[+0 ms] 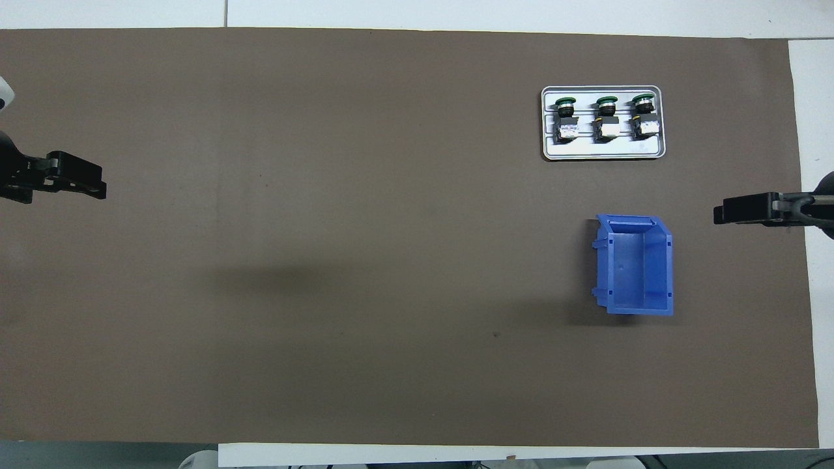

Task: Place and press button with both arms
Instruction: 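Move the right gripper toward the metal tray of buttons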

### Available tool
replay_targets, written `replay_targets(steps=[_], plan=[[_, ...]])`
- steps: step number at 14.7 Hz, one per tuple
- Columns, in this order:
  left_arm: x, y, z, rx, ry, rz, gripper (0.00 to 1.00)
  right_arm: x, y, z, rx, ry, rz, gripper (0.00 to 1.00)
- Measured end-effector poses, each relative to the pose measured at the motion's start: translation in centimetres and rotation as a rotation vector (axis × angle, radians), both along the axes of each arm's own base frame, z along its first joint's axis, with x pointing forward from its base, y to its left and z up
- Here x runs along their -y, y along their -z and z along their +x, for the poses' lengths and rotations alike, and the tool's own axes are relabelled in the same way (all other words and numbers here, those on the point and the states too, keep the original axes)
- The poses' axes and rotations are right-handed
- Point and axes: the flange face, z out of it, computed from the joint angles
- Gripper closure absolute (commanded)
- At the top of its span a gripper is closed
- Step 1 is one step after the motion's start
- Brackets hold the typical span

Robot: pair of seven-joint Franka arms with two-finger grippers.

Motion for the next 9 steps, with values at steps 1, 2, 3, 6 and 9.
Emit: replay_targets(steps=[1,2,3,6,9], plan=[[0.00,0.00,0.00,0.000,0.000,0.000,0.00,0.00,0.00,0.00,0.000,0.000,0.000,0.01],[0.00,0.00,0.00,0.000,0.000,0.000,0.00,0.01,0.00,0.00,0.000,-0.004,-0.001,0.01],[0.00,0.00,0.00,0.000,0.000,0.000,0.00,0.08,-0.01,-0.01,0.002,-0.016,-0.001,0.01],[0.00,0.00,0.00,0.000,0.000,0.000,0.00,0.50,-0.38,-0.09,0.015,-0.105,-0.005,0.09],[0.00,0.00,0.00,0.000,0.000,0.000,0.00,0.48,-0.96,0.30,0.066,-0.196,-0.018,0.01]])
